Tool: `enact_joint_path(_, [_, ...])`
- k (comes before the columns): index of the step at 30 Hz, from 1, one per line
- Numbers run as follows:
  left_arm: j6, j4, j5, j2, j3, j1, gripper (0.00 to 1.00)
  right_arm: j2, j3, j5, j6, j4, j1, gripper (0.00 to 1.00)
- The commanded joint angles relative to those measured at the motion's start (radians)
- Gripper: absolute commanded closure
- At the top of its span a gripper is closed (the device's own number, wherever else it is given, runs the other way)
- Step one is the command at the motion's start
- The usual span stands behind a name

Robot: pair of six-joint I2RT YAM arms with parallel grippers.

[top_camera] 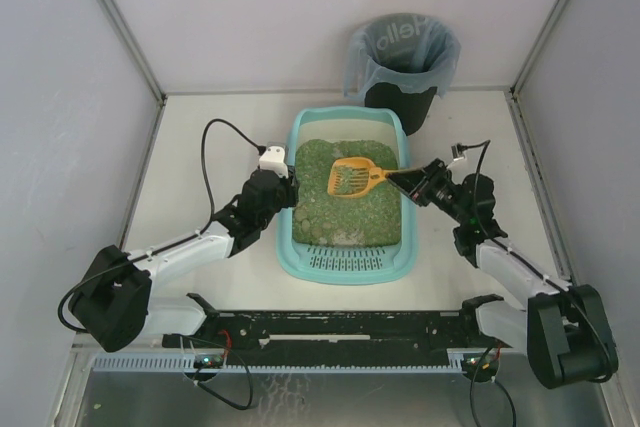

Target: Clean the litter box

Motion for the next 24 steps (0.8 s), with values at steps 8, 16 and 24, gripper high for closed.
enact_joint_path(8, [-0.029, 0.045, 0.075, 0.008, 0.062, -0.012, 0.57, -0.019, 0.314, 0.572, -0.445, -0.637, 0.318, 1.0])
enact_joint_path(16, [-0.027, 0.043, 0.072, 0.004, 0.061, -0.012, 0.57, 0.215, 0.507, 0.582, -0.516, -0.754, 0.455, 1.0])
enact_joint_path(24, [-0.025, 0.043, 0.07, 0.003, 0.062, -0.013, 0.57, 0.412, 0.61, 0.479, -0.459, -0.8, 0.496, 1.0])
